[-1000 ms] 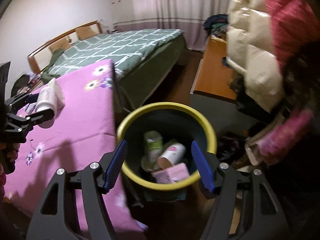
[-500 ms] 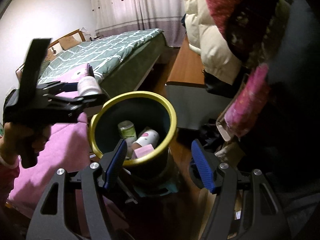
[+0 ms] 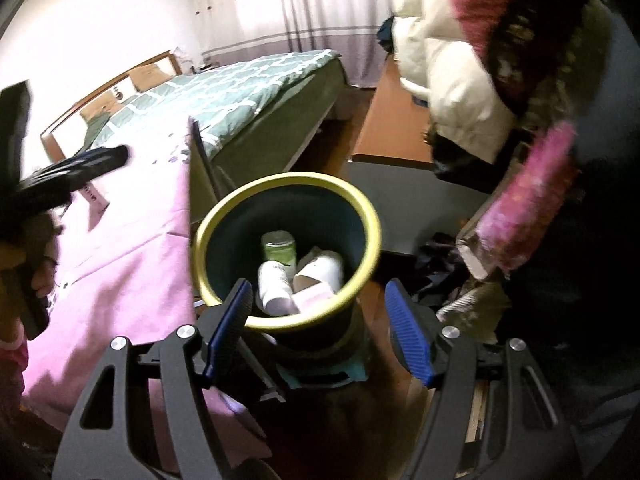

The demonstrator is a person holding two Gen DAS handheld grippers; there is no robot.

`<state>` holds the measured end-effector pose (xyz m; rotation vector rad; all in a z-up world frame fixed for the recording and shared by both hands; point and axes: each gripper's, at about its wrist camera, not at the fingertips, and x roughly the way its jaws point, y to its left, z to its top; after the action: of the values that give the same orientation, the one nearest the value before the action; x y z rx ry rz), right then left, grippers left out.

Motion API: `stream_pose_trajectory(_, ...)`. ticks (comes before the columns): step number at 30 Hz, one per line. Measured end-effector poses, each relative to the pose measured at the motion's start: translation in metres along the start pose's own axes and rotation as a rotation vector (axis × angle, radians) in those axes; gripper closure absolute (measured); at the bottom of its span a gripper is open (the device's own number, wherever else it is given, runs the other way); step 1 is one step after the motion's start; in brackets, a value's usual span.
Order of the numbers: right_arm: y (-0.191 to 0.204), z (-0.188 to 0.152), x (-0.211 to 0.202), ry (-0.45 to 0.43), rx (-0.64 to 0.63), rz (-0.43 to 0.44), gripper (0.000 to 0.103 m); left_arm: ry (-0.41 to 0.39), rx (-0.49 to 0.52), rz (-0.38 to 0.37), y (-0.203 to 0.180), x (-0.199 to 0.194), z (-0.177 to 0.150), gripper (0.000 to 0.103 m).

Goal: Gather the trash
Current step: 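Reach the right tool to the white blue-capped tube and grasp it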

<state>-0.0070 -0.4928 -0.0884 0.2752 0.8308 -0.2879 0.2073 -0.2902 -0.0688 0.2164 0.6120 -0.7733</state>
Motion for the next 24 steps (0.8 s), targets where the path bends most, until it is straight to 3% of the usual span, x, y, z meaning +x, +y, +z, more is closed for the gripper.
stream_pose_trajectory(7, 0.062, 0.022, 0.021, 0.022, -0.123, 0.05, 0.037, -0.113, -0.196, 0.282, 0.129, -0.083, -0.054, 0.005)
stream_pose_trajectory(14, 0.145, 0.038, 0.05, 0.05, -0.249, 0.119, 0.037, -0.143, -0.363, 0.551, 0.239, -0.151, -0.117, 0.005)
stream_pose_trajectory(21, 0.241, 0.055, 0.074, 0.064, -0.365, 0.21, 0.037, -0.149, -0.434, 0.732, 0.299, -0.191, -0.171, 0.005)
stream_pose_trajectory(24, 0.279, 0.057, 0.08, 0.069, -0.414, 0.242, 0.037, -0.168, -0.478, 0.77, 0.313, -0.205, -0.183, 0.005)
